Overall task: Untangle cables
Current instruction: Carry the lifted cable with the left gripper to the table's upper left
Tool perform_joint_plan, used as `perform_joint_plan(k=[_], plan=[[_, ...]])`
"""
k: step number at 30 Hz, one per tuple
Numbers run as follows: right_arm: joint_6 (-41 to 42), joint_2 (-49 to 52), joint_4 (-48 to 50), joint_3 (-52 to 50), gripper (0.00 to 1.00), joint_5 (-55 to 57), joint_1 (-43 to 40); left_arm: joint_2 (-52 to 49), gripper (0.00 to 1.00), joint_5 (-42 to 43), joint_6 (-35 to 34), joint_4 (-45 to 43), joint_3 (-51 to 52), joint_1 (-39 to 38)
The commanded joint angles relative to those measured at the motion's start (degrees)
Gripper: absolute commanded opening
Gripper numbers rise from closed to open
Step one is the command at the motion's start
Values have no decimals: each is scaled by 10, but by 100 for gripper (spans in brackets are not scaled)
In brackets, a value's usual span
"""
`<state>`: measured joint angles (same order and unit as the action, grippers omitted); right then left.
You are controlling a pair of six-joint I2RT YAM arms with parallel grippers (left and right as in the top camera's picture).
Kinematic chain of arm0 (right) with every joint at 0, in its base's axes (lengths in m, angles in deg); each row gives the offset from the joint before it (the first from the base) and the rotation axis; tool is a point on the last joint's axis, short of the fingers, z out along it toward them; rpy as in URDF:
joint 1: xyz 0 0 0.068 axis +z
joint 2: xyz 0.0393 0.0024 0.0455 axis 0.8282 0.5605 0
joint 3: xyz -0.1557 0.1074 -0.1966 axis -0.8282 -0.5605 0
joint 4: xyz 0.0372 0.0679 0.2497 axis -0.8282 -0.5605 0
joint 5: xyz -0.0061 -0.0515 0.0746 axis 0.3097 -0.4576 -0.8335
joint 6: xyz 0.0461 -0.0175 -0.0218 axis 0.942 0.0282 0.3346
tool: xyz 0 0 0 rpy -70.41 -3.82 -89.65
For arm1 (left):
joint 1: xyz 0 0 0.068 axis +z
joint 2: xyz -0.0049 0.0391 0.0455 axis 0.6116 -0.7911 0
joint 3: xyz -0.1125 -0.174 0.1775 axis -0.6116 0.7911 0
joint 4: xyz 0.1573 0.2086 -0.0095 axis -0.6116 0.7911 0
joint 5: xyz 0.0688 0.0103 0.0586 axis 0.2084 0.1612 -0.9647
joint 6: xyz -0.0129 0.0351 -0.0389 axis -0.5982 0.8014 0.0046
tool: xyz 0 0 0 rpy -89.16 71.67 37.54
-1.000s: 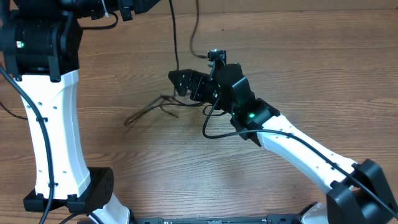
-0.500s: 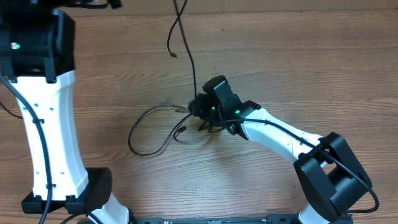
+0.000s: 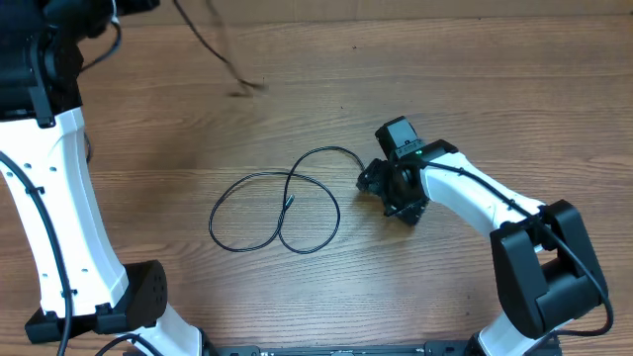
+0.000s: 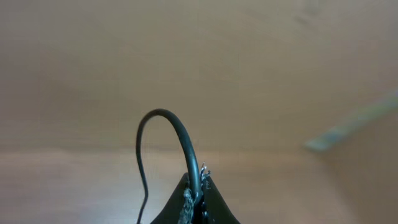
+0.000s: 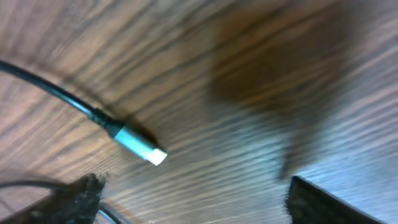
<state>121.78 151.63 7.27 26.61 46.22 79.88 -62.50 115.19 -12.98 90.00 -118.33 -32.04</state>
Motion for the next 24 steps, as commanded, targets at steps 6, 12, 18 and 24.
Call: perform_joint_plan(k=[6, 12, 18, 24], plan=[[-3, -6, -4, 5, 100, 5, 1, -76, 4, -151, 84, -172, -5, 4], [-2, -6, -3, 6, 100, 5, 1, -182, 4, -203, 94, -257, -5, 11], [-2, -6, -3, 5, 100, 5, 1, -299, 7, -202, 87, -237, -5, 26], [-2, -6, -3, 6, 100, 5, 1, -393, 4, -247, 28, -166, -5, 41]])
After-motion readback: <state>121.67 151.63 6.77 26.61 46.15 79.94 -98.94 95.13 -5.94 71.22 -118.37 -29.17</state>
